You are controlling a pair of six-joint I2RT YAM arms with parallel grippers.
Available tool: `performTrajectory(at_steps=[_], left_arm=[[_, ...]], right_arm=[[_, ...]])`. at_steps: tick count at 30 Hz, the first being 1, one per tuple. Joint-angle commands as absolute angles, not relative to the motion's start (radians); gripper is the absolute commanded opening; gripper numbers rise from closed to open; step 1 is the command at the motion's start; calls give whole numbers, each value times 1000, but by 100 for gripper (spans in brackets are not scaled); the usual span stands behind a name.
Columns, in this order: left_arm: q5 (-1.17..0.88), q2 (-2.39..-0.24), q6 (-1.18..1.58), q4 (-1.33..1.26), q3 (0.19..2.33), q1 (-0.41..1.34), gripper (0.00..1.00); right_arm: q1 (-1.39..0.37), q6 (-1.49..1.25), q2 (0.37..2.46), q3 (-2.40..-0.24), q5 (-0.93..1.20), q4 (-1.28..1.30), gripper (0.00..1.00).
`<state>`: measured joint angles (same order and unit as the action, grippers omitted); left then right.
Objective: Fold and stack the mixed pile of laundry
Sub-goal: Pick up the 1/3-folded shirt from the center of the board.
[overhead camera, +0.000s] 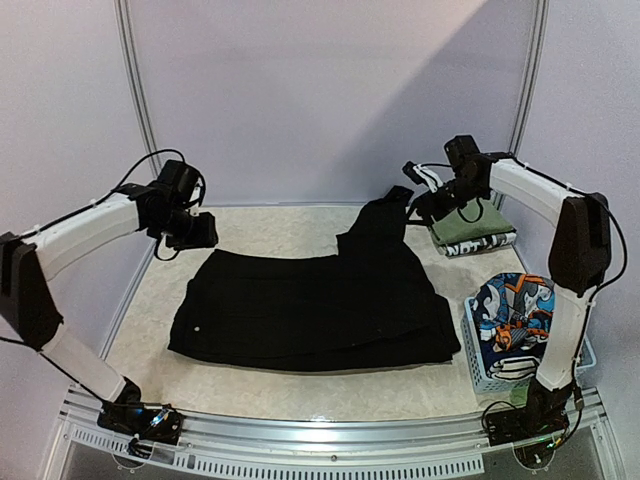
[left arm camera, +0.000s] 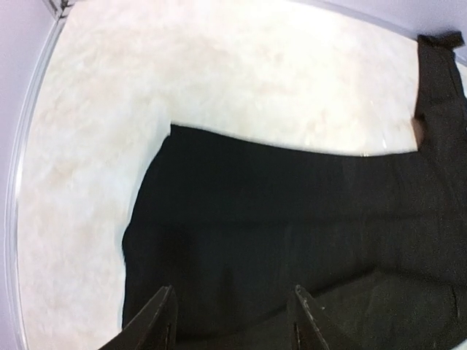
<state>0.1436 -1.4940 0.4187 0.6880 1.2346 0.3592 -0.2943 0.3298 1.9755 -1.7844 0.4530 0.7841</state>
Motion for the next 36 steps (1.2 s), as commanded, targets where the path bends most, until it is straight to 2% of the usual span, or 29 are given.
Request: performTrajectory(at_steps=[1,4,7,12,17,28,31,33,36], left_arm=[[215,-1674,387,598,1373,334,54],[161,-1794,351,605,1480,289,60],[62,-1892,324,627,1565,220,66],[-110,-2013,336,644,1647,119,66],[-122,-2086,301,653,1674,101,66],[-268,-2108,334,566,1616,0,66],[-278,-2109,335,561,1615,-25,66],[-291,-2115,334,559,1618,-38,66],[-333,-2132,327,547,1624,-53,66]], right_arm=[[-278,154,2154,-1956,401,778,64],[-263,112,2316,-2134,424,882,65],[-261,121,2409,-2181,401,924,65],[-243,172,2459,-2188,372,987,64],[-226,214,2495,-2190,337,1013,64],[-225,283,2580,-2271,480,1038,59],[-225,274,2603,-2297,507,1037,55],[-226,264,2622,-2334,518,1053,48],[-223,260,2645,-2359,530,1073,30]])
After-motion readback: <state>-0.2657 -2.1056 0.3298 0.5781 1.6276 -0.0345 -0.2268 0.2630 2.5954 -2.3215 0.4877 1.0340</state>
